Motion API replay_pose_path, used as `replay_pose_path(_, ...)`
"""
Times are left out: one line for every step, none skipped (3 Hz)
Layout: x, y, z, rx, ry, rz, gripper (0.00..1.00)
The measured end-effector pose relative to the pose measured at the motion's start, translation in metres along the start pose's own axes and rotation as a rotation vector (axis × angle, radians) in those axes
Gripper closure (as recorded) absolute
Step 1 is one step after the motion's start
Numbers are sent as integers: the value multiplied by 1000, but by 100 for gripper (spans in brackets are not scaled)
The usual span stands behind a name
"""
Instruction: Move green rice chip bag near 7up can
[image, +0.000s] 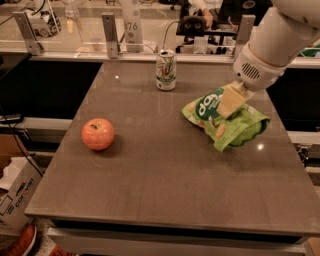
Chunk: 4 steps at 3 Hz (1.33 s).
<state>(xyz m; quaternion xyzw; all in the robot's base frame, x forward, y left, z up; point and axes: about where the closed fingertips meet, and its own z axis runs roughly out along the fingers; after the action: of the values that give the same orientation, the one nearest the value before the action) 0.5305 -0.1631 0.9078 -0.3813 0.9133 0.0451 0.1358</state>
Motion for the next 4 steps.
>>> replay_pose_path(-21, -23, 5, -14, -45, -26, 100)
replay_pose_path(-44, -31, 13, -50, -93, -51, 100)
replay_pose_path(-67, -29, 21, -93, -134, -77, 100)
replay_pose_path(-86, -26, 28, -123, -164, -94, 85)
